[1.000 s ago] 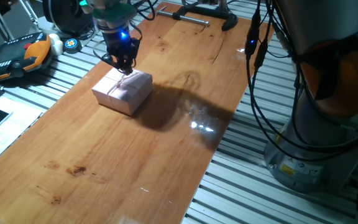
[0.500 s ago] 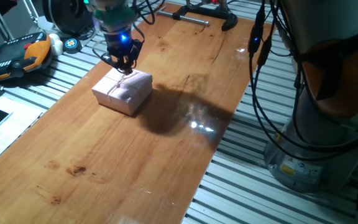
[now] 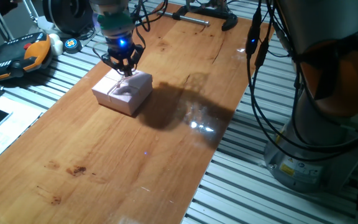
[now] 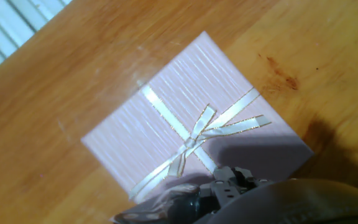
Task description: Take everything out of the gift box
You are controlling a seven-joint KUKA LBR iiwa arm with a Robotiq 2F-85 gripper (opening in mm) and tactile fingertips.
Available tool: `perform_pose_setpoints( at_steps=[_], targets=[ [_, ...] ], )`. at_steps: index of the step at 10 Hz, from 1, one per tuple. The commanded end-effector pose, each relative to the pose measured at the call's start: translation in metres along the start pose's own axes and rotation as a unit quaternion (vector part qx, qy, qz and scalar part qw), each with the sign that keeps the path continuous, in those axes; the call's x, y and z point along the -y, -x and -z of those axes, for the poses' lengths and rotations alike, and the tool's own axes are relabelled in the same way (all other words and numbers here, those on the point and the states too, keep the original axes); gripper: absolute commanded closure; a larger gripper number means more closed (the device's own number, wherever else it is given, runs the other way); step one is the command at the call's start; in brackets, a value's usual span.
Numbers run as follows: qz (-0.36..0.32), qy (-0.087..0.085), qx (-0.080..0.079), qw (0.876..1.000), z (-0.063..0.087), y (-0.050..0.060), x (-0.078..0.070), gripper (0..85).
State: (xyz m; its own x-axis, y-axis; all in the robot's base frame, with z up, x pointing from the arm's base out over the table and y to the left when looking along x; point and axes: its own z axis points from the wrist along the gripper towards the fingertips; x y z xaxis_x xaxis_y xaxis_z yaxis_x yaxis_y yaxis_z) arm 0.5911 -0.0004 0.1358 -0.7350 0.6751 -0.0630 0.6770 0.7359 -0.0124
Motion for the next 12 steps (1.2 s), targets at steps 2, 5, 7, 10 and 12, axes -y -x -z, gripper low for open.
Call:
perform_pose_setpoints(
  at_steps=[2,5,7,10,12],
  targets=[
    [-0.231,-0.013,-0.012,0.973,-0.0013,0.0003,-0.0008,84.0],
    [-0.283,-0.016,-0.021,0.959,0.0001,-0.0013,-0.0043,84.0],
    [-0.305,-0.009,-0.02,0.952,-0.0012,0.0035,-0.0037,84.0],
    [-0.338,0.004,-0.013,0.941,-0.0014,0.0051,-0.0067,78.0],
    [-0.362,0.012,-0.02,0.932,-0.0025,0.0054,-0.0084,71.0]
  ],
)
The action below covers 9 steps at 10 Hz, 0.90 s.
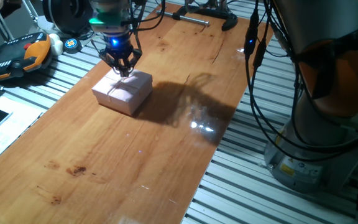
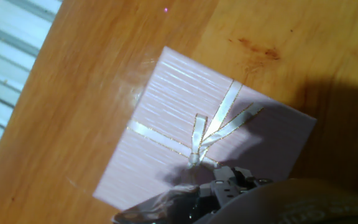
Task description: Take everything out of the gift box
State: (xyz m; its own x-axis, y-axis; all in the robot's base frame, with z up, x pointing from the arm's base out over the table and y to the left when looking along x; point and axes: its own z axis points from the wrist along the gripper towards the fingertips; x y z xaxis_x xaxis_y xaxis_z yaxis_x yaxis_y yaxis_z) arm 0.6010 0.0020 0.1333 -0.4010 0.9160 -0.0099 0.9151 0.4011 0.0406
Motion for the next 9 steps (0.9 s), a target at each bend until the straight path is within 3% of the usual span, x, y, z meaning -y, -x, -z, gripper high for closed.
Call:
perform_pose_setpoints(
  at_steps=[1,5,6,9],
  targets=[
    [-0.172,0.0,0.007,0.985,-0.001,0.0,-0.001,68.3],
    [-0.226,0.003,0.01,0.974,-0.002,0.0,-0.008,53.3],
    [-0.255,0.005,0.01,0.967,-0.005,0.0,-0.013,53.7],
    [-0.272,0.007,0.009,0.962,-0.014,0.003,-0.016,54.7]
  ],
)
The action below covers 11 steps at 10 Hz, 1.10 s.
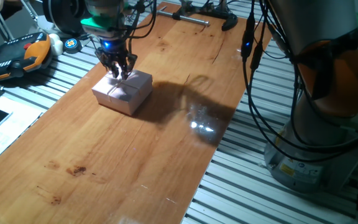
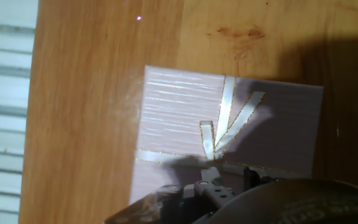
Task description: Take everything out of the gift box
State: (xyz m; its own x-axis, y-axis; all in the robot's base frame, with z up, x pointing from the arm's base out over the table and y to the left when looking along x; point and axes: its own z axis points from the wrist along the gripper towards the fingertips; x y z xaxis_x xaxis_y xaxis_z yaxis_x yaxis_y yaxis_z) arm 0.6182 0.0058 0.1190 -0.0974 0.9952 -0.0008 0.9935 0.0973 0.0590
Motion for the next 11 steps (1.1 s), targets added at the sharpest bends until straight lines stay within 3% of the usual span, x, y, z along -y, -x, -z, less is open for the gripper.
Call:
perform_pose_setpoints(
  at_steps=[1,5,9,11],
  targets=[
    [-0.123,0.002,0.007,0.992,-0.003,0.0,-0.001,54.3],
    [-0.117,0.0,0.005,0.993,-0.012,0.003,-0.004,50.3],
    [-0.034,-0.024,0.007,0.999,-0.014,0.004,-0.006,49.7],
    [-0.035,-0.025,0.005,0.999,-0.015,0.005,-0.006,49.3]
  ],
)
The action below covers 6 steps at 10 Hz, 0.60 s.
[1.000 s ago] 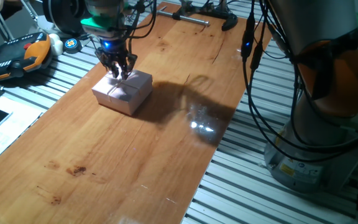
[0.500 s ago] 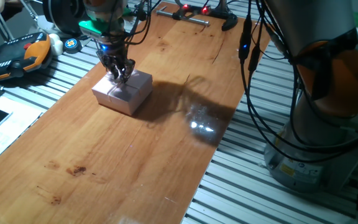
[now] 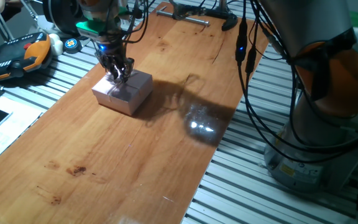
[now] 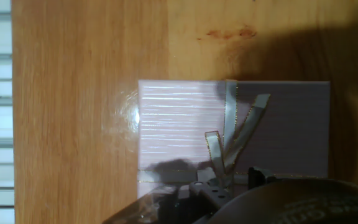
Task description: Take everything out of the gift box
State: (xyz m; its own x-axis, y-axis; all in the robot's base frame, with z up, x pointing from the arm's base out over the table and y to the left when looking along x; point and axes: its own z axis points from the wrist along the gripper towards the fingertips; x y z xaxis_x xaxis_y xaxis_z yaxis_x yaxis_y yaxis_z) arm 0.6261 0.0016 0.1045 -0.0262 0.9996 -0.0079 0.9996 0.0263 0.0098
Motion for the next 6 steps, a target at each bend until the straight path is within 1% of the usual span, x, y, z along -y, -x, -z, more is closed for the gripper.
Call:
perform_pose_setpoints(
  at_steps=[1,4,5,6],
  targets=[
    [-0.001,0.0,0.0,1.0,-0.0017,0.0002,-0.0002,49.0],
    [-0.007,0.001,-0.005,1.0,-0.0065,0.0004,-0.0013,49.3],
    [-0.011,0.001,-0.007,1.0,-0.0068,0.0001,-0.0013,52.3],
    [-0.011,0.001,-0.007,1.0,-0.0074,-0.0003,-0.0014,60.7]
  ],
)
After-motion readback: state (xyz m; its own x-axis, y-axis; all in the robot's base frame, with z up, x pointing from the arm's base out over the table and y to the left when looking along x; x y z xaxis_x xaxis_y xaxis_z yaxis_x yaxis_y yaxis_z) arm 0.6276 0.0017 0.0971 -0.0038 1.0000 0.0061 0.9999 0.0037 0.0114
